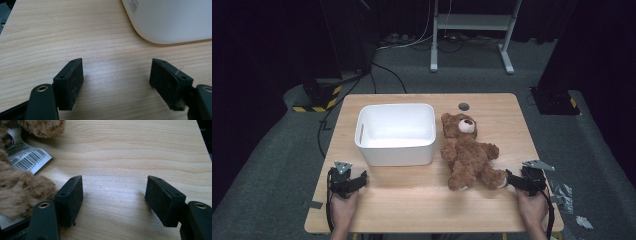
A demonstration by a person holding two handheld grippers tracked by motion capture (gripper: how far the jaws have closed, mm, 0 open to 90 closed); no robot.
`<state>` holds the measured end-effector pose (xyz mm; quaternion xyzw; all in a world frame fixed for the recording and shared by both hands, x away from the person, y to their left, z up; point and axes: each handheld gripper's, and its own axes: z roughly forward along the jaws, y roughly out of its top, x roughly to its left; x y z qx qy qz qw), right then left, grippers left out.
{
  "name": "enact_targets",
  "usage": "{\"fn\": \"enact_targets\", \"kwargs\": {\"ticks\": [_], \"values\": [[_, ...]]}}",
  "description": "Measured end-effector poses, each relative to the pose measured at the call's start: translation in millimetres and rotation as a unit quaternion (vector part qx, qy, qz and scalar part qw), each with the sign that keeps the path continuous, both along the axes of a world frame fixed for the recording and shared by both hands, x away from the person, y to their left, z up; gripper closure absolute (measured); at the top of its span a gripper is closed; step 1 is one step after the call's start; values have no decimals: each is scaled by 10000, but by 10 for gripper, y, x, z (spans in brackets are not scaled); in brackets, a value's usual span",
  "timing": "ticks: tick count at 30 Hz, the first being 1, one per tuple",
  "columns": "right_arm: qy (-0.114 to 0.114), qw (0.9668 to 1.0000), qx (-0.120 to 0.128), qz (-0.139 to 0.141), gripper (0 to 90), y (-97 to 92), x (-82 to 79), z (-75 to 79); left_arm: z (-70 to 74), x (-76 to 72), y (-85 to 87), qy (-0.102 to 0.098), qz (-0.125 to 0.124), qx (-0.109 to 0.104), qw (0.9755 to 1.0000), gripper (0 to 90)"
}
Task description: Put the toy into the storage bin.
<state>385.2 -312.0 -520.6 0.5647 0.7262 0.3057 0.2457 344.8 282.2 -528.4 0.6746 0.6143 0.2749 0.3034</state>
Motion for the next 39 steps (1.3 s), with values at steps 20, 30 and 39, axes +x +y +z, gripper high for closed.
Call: {"fn": "enact_targets", "kwargs": {"ticks": [20,30,39], "values": [[249,9995,19,-168,197,58,-28,36,-1,-33,-23,15,5,-18,10000,252],[315,9992,152,-174,189,44,-83,56,0,-33,-23,19,5,-9,10000,251],[201,9990,382,-149,177,-13,-191,101,-1,-32,-22,12,0,-12,10000,251]]}}
